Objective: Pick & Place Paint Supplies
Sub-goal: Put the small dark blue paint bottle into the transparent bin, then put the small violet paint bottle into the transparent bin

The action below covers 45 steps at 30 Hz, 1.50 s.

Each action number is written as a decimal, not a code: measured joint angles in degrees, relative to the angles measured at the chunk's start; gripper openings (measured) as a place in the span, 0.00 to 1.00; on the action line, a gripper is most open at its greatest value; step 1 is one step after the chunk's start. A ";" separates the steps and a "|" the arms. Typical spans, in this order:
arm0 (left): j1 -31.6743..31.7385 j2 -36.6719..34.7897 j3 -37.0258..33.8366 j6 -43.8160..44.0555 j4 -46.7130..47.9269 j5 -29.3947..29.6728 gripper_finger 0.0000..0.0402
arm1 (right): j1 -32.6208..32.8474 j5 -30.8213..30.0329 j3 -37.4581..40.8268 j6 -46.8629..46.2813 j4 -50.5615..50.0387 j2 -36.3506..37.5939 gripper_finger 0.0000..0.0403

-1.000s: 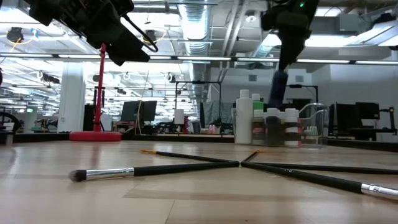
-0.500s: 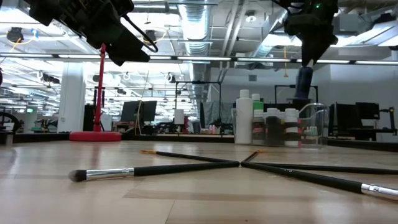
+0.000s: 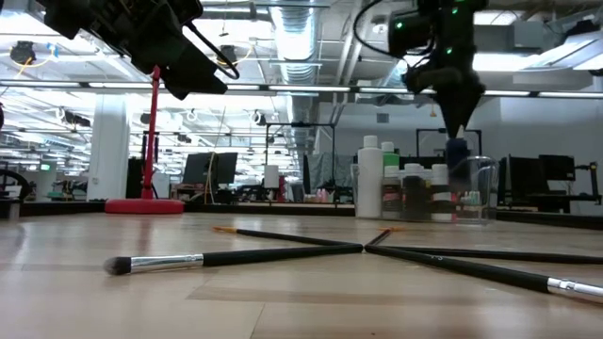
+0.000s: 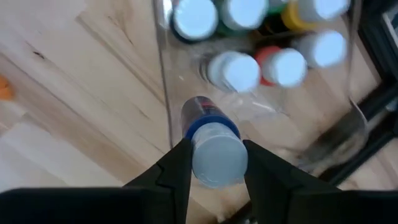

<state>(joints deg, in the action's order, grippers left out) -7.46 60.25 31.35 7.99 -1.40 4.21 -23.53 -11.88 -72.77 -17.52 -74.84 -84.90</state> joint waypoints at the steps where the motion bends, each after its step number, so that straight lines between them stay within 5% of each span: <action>1: 0.00 0.00 0.00 0.00 0.02 0.00 0.49 | 0.00 0.00 0.00 0.53 0.84 -0.72 0.31; 19: 0.00 0.00 0.00 -0.15 0.08 0.00 0.49 | -2.13 0.00 0.04 5.56 8.20 -8.26 0.29; 29: 0.00 0.00 0.00 -0.17 0.08 0.00 0.49 | -2.51 -0.17 0.04 5.65 8.16 -8.05 0.40; 45: -0.15 -4.59 -0.04 0.78 0.14 0.00 0.49 | -1.54 -0.14 -3.48 5.68 1.63 -1.53 0.39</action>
<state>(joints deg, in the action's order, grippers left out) -7.62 55.66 31.31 8.77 -1.26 4.21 -25.07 -12.02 -76.25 -11.85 -73.21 -86.43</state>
